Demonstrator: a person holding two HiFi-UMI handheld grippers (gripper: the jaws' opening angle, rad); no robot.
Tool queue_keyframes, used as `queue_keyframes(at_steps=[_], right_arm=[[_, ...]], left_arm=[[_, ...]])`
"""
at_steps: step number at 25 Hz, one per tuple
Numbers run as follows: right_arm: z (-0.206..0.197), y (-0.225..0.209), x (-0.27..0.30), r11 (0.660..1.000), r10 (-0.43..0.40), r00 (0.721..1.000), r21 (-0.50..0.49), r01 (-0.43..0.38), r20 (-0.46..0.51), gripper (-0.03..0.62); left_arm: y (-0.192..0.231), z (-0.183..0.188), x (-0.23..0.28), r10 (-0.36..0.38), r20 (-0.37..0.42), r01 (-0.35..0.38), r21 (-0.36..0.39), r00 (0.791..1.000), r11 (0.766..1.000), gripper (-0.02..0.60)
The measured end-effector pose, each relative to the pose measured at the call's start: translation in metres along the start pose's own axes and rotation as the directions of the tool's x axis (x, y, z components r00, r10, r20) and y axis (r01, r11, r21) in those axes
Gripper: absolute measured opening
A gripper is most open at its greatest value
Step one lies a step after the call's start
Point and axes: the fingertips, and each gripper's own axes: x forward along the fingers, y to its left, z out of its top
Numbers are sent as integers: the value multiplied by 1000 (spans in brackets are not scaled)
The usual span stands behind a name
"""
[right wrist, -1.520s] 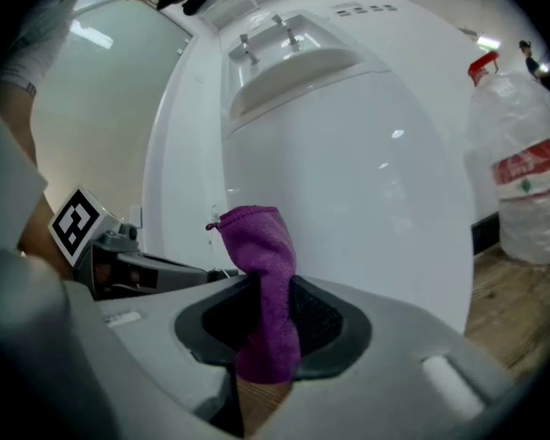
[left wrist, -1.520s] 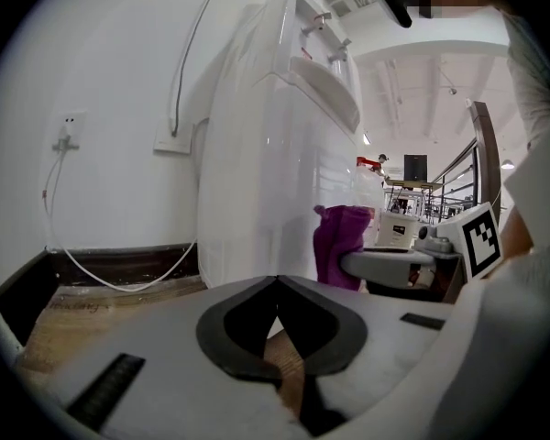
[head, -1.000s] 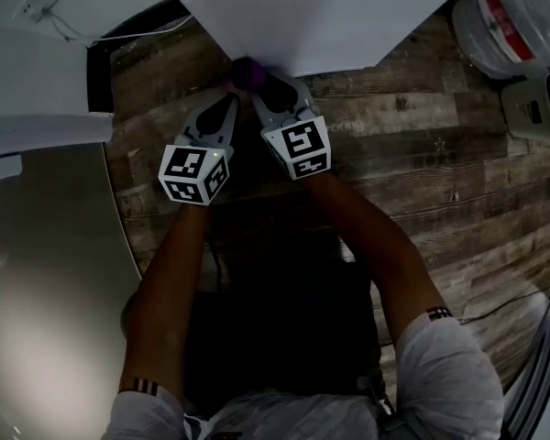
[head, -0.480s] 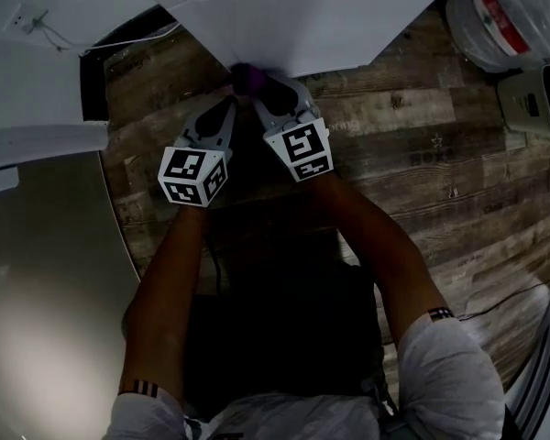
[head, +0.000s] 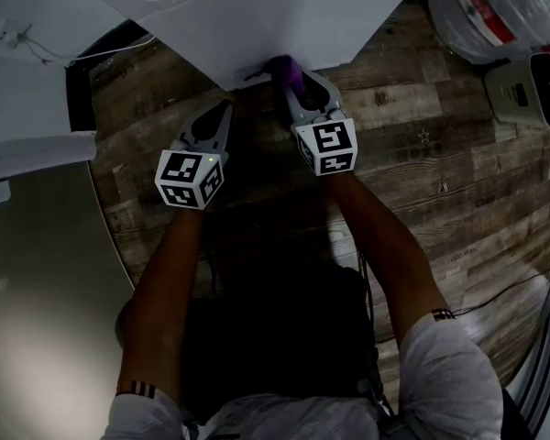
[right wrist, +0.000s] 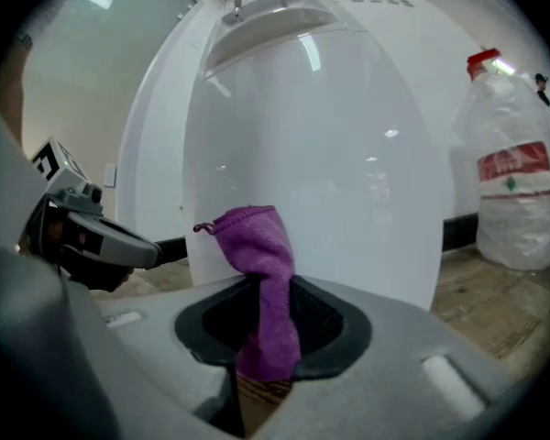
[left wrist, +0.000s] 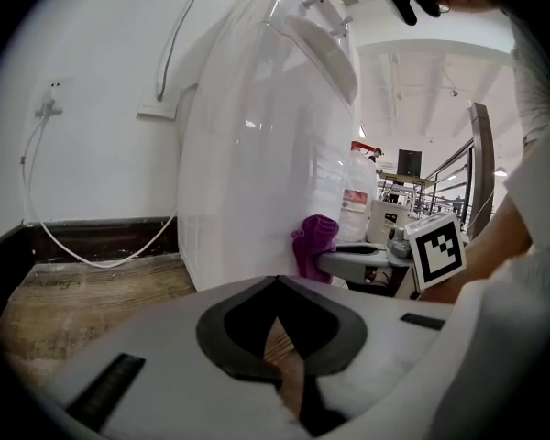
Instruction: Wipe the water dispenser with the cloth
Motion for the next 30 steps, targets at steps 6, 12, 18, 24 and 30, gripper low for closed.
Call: queue_keyframes(at_steps=[6,12,18,24,30], right_arm=[[-8,-41,-13,995,-88,996,53,88,-6,100],[-10,-84,-28,983,-169,986,74,169,-9,100],[-13,-116,-39,975,-215,976,52,216,-24,100],[-13,-141,-48,964,-260,965,48,261,-34,100],[-4,-151,-63,954,-288,957,83,289,-24,100]], left_arm=[[-7,2,5,-4,1,4,3,1000,1000,-2],[-10,7,7,-3,8,3,2,1000,1000,-2],[-10,6,9,5,3,-5,-5,1000,1000,-2],[-10,9,10,6,5,-6,-3,1000,1000,-2],[-15,20,7,-6,14,6,29,1000,1000,-2]])
